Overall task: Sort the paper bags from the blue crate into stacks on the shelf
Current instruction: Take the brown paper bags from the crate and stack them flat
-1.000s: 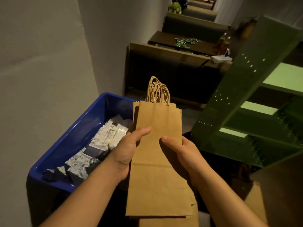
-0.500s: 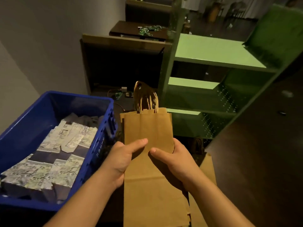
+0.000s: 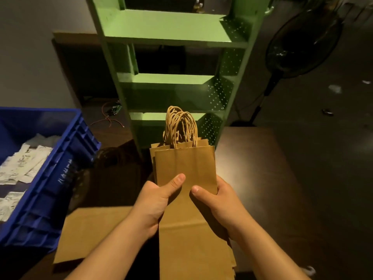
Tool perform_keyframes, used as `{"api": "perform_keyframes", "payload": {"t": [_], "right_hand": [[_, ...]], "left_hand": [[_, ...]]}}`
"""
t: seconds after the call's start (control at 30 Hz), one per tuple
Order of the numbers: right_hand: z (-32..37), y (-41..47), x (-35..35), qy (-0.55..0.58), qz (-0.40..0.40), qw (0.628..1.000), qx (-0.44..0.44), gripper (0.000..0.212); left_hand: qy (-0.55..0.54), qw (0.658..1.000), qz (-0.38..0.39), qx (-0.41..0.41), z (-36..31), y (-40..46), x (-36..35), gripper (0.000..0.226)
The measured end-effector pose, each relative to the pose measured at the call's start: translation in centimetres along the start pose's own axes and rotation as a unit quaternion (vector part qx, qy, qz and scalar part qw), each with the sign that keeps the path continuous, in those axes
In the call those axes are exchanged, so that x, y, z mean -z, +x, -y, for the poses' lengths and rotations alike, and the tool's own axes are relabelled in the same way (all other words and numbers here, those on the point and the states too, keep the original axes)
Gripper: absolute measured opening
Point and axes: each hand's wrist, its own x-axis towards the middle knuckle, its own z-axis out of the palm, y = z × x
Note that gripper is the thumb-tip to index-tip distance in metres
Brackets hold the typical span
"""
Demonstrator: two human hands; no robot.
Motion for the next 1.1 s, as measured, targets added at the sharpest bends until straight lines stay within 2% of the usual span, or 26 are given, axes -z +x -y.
{"api": "perform_keyframes", "payload": {"t": [0.07, 0.2, 0.37, 0.5, 0.63, 0.77, 0.93, 1.1], "right_hand": [[-1.2, -0.7, 2.3, 0.016, -0.016, 1.0, -0.01, 0.047], [-3.3, -2.1, 6.7, 0.061, -0.052, 0.996, -0.047, 0.038], [-6.5, -2.3, 11.0, 0.085, -0.089, 0.988, -0.092, 0.043], [-8.1, -1.1, 14.6, 0.055, -0.101, 0.987, -0.113, 0.048], [-10.1, 1.5, 17.6, 0.01, -0.119, 0.983, -0.137, 0.056], [-12.3, 3.4, 19.8, 0.019, -0.122, 0.979, -0.16, 0.045], [-14.8, 5.1, 20.6, 0.009, -0.106, 0.981, -0.165, 0.067], [-17.0, 6.1, 20.2, 0.009, -0.098, 0.978, -0.185, 0.056]], "left_hand": [[-0.004, 1.0, 0.001, 0.004, 1.1, 0.2, -2.5, 0.044], [0.008, 1.0, 0.008, 0.026, 3.7, 1.3, -7.2, 0.057], [0.063, 0.995, 0.062, 0.038, 7.4, 3.5, -11.1, 0.035], [0.101, 0.991, 0.068, 0.06, 9.7, 7.2, -14.6, 0.051], [0.102, 0.988, 0.071, 0.092, 11.6, 10.7, -17.3, 0.052], [0.092, 0.985, 0.067, 0.13, 13.3, 13.3, -19.3, 0.067], [0.083, 0.984, 0.047, 0.149, 15.0, 15.1, -20.4, 0.084], [0.091, 0.978, 0.017, 0.187, 16.3, 16.0, -20.7, 0.076]]}}
